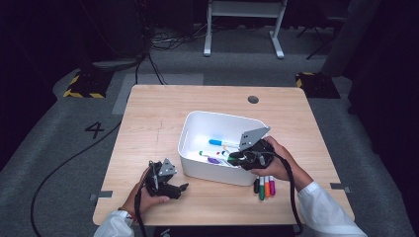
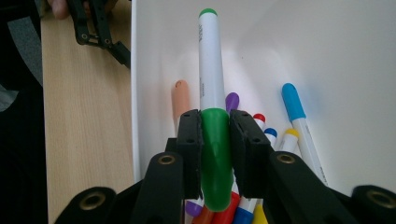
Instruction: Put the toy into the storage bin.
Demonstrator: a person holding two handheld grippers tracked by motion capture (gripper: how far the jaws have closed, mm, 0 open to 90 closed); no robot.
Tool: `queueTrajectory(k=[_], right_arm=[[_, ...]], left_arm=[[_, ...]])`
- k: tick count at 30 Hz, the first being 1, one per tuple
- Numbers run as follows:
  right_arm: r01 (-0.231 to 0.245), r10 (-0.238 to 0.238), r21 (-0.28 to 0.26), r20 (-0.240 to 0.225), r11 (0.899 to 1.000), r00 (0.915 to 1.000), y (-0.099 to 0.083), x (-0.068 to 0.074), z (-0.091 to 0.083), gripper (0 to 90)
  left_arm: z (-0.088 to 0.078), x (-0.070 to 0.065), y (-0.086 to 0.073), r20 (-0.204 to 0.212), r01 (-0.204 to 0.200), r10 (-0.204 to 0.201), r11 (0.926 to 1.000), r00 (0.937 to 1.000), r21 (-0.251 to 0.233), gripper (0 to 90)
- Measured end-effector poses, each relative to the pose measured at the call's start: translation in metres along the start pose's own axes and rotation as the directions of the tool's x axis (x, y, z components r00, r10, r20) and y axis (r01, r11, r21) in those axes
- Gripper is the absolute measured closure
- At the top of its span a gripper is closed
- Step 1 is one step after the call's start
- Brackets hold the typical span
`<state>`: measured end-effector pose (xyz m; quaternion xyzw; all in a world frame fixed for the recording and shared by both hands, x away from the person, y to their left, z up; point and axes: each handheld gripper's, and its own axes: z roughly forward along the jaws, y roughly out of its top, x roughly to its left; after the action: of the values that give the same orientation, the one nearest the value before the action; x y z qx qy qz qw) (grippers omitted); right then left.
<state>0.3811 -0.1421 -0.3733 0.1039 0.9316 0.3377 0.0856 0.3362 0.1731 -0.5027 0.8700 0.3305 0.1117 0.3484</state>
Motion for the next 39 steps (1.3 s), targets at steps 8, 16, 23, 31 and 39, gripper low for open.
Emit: queueTrajectory(k=[8,16,23,31,39], right_arm=[[-0.014,0.014,0.01,0.003,1.0,0.9999,0.0,-0.002,0.0,70.7],[-0.057,0.06,-0.052,0.07,0.997,0.9957,-0.004,-0.005,-0.012,53.0],[-0.106,0.13,-0.131,0.184,0.986,0.9743,-0.014,-0.007,-0.036,35.9],[-0.123,0.17,-0.195,0.247,0.973,0.954,-0.034,-0.003,-0.066,31.5],[-0.145,0.213,-0.23,0.305,0.962,0.9284,-0.064,0.007,-0.087,31.4]], left_arm=[[0.0,0.0,0.0,0.0,0.0,0.0,1.0,1.0,0.0,15.0],[0.0,0.0,0.0,0.0,0.0,0.0,1.0,1.0,-0.001,14.9],[0.0,0.0,0.0,0.0,-0.001,0.001,1.0,1.0,0.0,15.0],[0.0,0.0,0.0,0.0,0.0,0.0,1.0,1.0,0.0,14.9],[0.0,0.0,0.0,0.0,0.0,0.0,1.0,1.0,0.0,14.9]])
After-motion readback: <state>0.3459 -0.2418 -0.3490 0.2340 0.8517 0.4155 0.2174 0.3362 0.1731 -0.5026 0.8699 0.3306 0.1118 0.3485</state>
